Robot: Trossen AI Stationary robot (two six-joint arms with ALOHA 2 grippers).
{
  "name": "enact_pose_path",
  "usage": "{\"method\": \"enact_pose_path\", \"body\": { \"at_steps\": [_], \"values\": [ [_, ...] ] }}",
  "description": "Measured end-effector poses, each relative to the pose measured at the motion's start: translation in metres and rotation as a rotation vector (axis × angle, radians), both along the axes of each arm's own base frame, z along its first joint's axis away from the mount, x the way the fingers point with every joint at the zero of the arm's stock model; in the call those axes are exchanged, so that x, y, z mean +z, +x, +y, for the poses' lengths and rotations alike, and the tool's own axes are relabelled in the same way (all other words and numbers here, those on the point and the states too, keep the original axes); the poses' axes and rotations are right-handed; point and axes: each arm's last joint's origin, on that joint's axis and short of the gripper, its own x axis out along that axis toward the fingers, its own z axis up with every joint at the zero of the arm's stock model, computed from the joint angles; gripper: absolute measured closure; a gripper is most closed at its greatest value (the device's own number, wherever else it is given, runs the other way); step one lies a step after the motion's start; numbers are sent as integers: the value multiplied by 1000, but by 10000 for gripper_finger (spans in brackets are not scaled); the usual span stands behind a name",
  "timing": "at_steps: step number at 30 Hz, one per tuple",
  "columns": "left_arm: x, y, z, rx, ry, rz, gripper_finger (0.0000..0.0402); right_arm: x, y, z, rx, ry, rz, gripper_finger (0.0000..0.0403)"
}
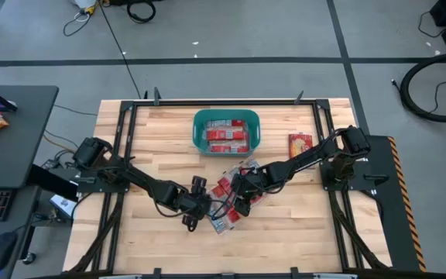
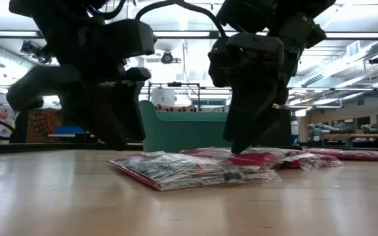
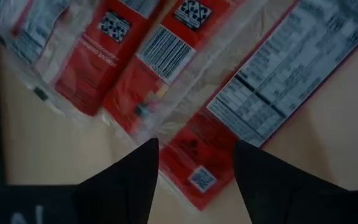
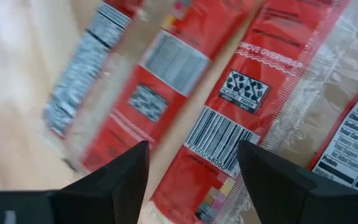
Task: Sort popcorn bags into baskets
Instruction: Put the red popcorn bag into the blue bin
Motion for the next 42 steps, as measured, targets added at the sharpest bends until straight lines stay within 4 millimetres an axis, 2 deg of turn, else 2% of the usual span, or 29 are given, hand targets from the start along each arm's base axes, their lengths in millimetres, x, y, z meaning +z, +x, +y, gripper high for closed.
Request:
{"method": "enact_pose_path", "body": {
  "at_steps": [8, 13, 20, 26, 31, 42],
  "values": [
    [-10, 0, -5, -215, 52, 77, 194, -2, -3, -2, 1, -69, 27, 152],
    [-11, 2, -7, -222, 39, 37, 194, -3, -1, -1, 16, -34, 20, 152],
    [-29, 4, -12, -223, 53, 57, 194, -2, 1, 2, 71, 2, -12, 157],
    [-29, 2, -19, -252, 145, 16, 194, -2, 0, 4, 86, 38, -2, 162],
    [-28, 4, -20, -253, 135, -11, 196, -1, 1, 4, 92, 45, -16, 165],
    [-29, 14, -13, -154, 62, -86, 281, 4, 8, 6, 104, 71, -104, 167]
  ]
}}
